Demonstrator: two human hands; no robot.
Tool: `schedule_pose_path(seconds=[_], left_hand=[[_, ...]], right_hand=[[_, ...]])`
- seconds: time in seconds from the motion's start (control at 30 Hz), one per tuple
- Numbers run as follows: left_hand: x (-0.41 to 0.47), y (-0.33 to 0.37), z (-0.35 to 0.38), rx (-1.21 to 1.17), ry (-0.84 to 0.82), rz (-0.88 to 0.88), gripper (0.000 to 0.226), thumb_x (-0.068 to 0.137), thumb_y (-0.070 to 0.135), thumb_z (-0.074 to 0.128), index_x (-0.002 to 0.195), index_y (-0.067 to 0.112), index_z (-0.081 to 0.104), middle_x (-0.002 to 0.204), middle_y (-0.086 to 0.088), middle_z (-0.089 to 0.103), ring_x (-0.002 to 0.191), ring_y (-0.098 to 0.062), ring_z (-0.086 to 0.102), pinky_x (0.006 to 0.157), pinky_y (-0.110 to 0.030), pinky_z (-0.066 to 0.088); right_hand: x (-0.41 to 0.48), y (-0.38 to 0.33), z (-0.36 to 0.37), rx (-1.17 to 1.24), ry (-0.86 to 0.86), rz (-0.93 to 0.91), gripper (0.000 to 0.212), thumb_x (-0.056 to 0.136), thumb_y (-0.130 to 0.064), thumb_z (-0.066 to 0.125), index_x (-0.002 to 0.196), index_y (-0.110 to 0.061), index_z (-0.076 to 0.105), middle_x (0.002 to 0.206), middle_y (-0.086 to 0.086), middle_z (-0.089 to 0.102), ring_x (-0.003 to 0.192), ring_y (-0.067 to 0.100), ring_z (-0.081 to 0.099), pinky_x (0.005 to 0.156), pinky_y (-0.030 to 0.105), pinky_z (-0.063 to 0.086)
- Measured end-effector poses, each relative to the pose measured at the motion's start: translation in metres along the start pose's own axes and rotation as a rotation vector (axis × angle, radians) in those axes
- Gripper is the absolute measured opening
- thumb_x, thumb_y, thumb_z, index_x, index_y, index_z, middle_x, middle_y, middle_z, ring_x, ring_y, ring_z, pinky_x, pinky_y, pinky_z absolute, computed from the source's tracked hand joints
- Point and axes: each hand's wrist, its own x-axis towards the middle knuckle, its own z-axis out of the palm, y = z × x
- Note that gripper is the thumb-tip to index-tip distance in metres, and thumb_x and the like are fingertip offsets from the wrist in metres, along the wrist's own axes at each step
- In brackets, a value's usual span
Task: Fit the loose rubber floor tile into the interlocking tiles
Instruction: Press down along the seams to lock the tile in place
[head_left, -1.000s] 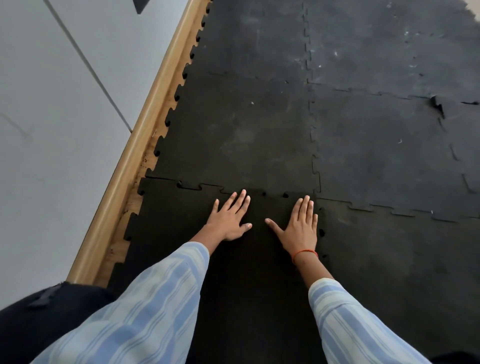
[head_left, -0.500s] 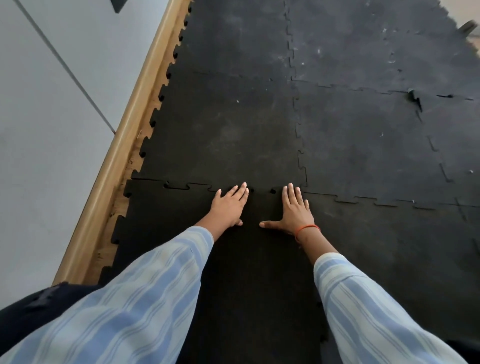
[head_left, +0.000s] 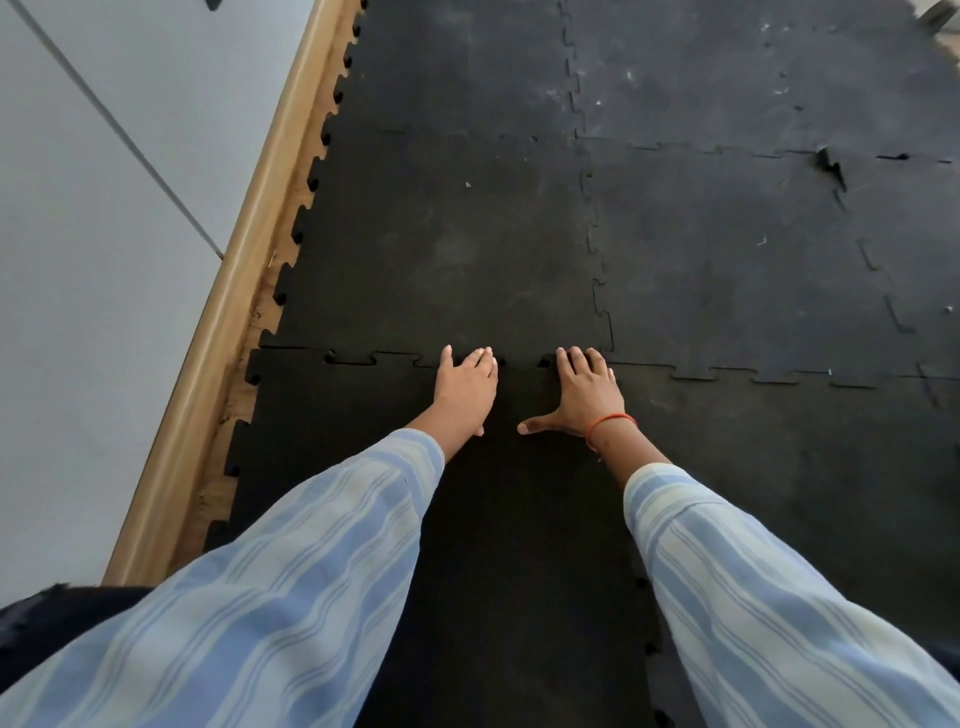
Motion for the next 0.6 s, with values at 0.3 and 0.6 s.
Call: schedule_pose_path(seconds=[0.3,0.6], left_hand=[[0.005,-0.003,0.001,-0.104,-0.068,0.073,0.112,0.082,0.034,0.073,0.150,0.011,-0.014,0.158,-0.004,-0.022,0.146,-0.019,-0.009,0.117,-0.047,0.009],[0.013,-0.014,0.000,-0.179,-0.158,0.150,0.108,0.086,0.033,0.068,0.148,0.014,-0.018,0.156,-0.002,-0.028,0.146,-0.018,-0.013,0.117,-0.046,0.007]], right_hand=[[0.000,-0.001,-0.003,-0.006,-0.095,-0.002,0.134,0.059,-0.077,0.067,0.152,-0.013,-0.005,0.162,0.006,0.002,0.149,0.029,-0.005,0.119,0.048,0.008],[0.000,-0.004,-0.007,-0.031,-0.171,0.004,0.132,0.066,-0.077,0.061,0.150,-0.010,-0.015,0.162,0.008,-0.012,0.147,0.030,-0.015,0.120,0.046,0.005]])
